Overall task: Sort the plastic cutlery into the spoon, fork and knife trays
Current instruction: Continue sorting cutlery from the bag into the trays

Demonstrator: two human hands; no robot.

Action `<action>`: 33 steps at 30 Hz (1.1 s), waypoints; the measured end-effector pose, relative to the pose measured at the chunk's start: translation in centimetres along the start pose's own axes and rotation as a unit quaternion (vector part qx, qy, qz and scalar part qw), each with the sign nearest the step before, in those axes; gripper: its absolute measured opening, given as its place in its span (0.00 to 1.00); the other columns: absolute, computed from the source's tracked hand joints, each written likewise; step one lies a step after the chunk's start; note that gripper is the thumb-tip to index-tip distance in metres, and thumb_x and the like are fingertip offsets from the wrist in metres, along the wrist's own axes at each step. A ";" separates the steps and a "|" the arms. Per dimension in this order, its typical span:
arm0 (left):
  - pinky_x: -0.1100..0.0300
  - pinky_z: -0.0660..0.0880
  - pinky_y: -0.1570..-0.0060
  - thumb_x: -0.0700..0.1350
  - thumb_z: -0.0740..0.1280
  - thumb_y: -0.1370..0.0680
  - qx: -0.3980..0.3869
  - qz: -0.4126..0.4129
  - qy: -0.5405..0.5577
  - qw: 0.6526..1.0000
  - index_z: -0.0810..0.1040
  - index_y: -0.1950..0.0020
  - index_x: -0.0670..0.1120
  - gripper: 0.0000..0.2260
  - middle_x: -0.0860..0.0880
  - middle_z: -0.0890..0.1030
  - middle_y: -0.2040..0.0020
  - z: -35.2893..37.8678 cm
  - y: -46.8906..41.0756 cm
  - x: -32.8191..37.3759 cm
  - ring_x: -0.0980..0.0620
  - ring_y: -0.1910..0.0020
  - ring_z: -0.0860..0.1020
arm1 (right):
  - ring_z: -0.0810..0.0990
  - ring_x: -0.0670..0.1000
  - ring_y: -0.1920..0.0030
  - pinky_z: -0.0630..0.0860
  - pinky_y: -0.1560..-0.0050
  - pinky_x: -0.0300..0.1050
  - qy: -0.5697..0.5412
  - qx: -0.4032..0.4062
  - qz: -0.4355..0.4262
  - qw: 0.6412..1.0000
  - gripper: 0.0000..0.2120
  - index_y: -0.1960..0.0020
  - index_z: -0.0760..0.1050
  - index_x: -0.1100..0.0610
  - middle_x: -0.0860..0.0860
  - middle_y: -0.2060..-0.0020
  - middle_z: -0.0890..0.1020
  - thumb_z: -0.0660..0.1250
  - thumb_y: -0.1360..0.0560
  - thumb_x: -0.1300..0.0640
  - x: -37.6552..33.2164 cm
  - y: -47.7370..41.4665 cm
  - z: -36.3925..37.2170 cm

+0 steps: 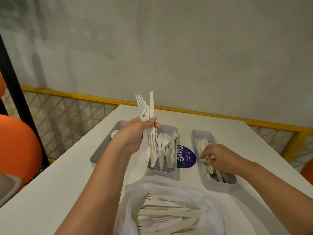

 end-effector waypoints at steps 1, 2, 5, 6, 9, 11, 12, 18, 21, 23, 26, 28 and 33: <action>0.64 0.75 0.74 0.41 0.57 0.19 -0.002 -0.001 -0.004 1.000 0.72 0.54 0.44 0.06 0.49 0.79 0.67 0.1 0.1 0.0 0.57 0.76 0.76 | 0.75 0.49 0.42 0.72 0.45 0.36 -0.012 0.004 0.002 1.000 0.17 0.38 0.76 0.52 0.49 0.39 0.76 0.61 0.24 0.65 -0.5 -0.1 -0.4; 0.64 0.75 0.74 0.41 0.57 0.19 -0.005 0.000 -0.007 1.000 0.72 0.53 0.44 0.06 0.49 0.79 0.68 0.1 0.1 0.0 0.57 0.76 0.76 | 0.75 0.49 0.43 0.73 0.46 0.36 -0.033 0.017 0.000 0.999 0.17 0.39 0.77 0.53 0.49 0.40 0.76 0.61 0.23 0.65 -1.2 -0.1 -1.0; 0.63 0.75 0.73 0.41 0.58 0.19 -0.014 0.000 -0.014 1.000 0.72 0.53 0.43 0.06 0.50 0.79 0.70 0.4 0.0 -0.3 0.57 0.75 0.77 | 0.77 0.50 0.44 0.75 0.43 0.41 -0.105 0.093 -0.042 0.989 0.13 0.41 0.78 0.55 0.50 0.44 0.79 0.61 0.22 0.62 -3.8 -0.6 -3.1; 0.63 0.75 0.72 0.41 0.58 0.19 -0.013 0.001 -0.021 1.000 0.73 0.53 0.43 0.06 0.50 0.79 0.70 0.4 0.0 -0.4 0.57 0.75 0.77 | 0.77 0.49 0.45 0.75 0.43 0.42 -0.132 0.111 -0.059 0.983 0.11 0.43 0.79 0.55 0.49 0.47 0.80 0.61 0.22 0.61 -4.8 -0.7 -3.9; 0.58 0.74 0.66 0.42 0.59 0.20 -0.025 -0.006 -0.049 0.998 0.75 0.54 0.44 0.07 0.49 0.79 0.67 0.5 -0.2 -0.7 0.54 0.71 0.77 | 0.78 0.44 0.55 0.74 0.55 0.35 -0.254 0.136 -0.099 0.952 0.09 0.46 0.79 0.54 0.45 0.57 0.80 0.61 0.22 0.57 -8.0 -0.9 -5.9; 0.56 0.73 0.63 0.42 0.59 0.20 -0.036 -0.010 -0.052 0.998 0.76 0.57 0.43 0.09 0.48 0.78 0.66 0.7 -0.4 -0.9 0.52 0.69 0.76 | 0.78 0.45 0.60 0.74 0.62 0.34 -0.359 0.148 -0.095 0.917 0.07 0.49 0.78 0.52 0.48 0.61 0.80 0.62 0.22 0.54 -9.7 -1.3 -7.0; 0.56 0.72 0.64 0.42 0.59 0.19 -0.042 -0.012 -0.055 0.998 0.76 0.57 0.43 0.10 0.47 0.78 0.67 0.8 -0.4 -1.0 0.51 0.70 0.76 | 0.78 0.45 0.61 0.75 0.64 0.35 -0.401 0.148 -0.086 0.900 0.07 0.49 0.77 0.52 0.49 0.60 0.79 0.62 0.22 0.53 -10.2 -1.6 -7.4; 0.58 0.73 0.68 0.45 0.57 0.19 -0.071 -0.029 -0.077 0.994 0.75 0.55 0.45 0.10 0.50 0.78 0.69 1.5 -0.5 -1.6 0.54 0.74 0.76 | 0.77 0.47 0.66 0.73 0.67 0.41 -0.406 0.149 -0.031 0.901 0.11 0.48 0.76 0.60 0.52 0.63 0.78 0.65 0.24 0.54 -12.0 -3.4 -7.6; 0.56 0.73 0.64 0.48 0.58 0.19 -0.063 -0.039 -0.098 0.992 0.76 0.54 0.46 0.10 0.50 0.79 0.68 1.3 -0.7 -1.7 0.52 0.71 0.76 | 0.75 0.48 0.69 0.71 0.69 0.41 -0.448 0.144 -0.006 0.882 0.10 0.48 0.74 0.65 0.53 0.67 0.76 0.64 0.23 0.59 -11.7 -3.9 -7.4; 0.53 0.73 0.59 0.51 0.58 0.20 -0.048 -0.040 -0.111 0.992 0.77 0.49 0.46 0.11 0.50 0.79 0.67 1.0 -0.8 -1.8 0.51 0.68 0.76 | 0.75 0.48 0.68 0.72 0.69 0.40 -0.480 0.134 0.002 0.867 0.07 0.48 0.73 0.64 0.54 0.66 0.76 0.62 0.22 0.60 -11.7 -4.0 -7.3; 0.45 0.71 0.46 0.54 0.58 0.20 -0.029 -0.022 -0.156 0.987 0.78 0.48 0.46 0.14 0.49 0.80 0.66 0.8 -0.8 -1.6 0.49 0.64 0.76 | 0.74 0.49 0.67 0.73 0.66 0.41 -0.499 0.139 -0.006 0.855 0.04 0.50 0.71 0.61 0.54 0.65 0.76 0.60 0.21 0.60 -11.5 -4.1 -7.2; 0.42 0.69 0.39 0.55 0.57 0.20 -0.022 -0.014 -0.182 0.983 0.78 0.49 0.47 0.15 0.47 0.80 0.63 0.8 -0.8 -1.4 0.46 0.60 0.76 | 0.73 0.49 0.69 0.73 0.66 0.42 -0.499 0.140 -0.008 0.855 0.05 0.48 0.71 0.60 0.54 0.67 0.75 0.59 0.21 0.59 -11.5 -4.1 -7.1; 0.45 0.72 0.42 0.56 0.56 0.20 -0.002 -0.020 -0.204 0.979 0.77 0.47 0.46 0.17 0.45 0.79 0.58 0.9 -0.6 -1.2 0.45 0.56 0.76 | 0.72 0.48 0.69 0.73 0.65 0.42 -0.497 0.128 -0.032 0.858 0.05 0.47 0.71 0.60 0.54 0.66 0.74 0.58 0.20 0.59 -11.6 -4.0 -7.1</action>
Point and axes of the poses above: each hand's wrist, its own y-axis away from the middle knuckle, its own z-axis out of the palm, x = y × z, the point moved 3 cm from there along -y, towards the middle knuckle
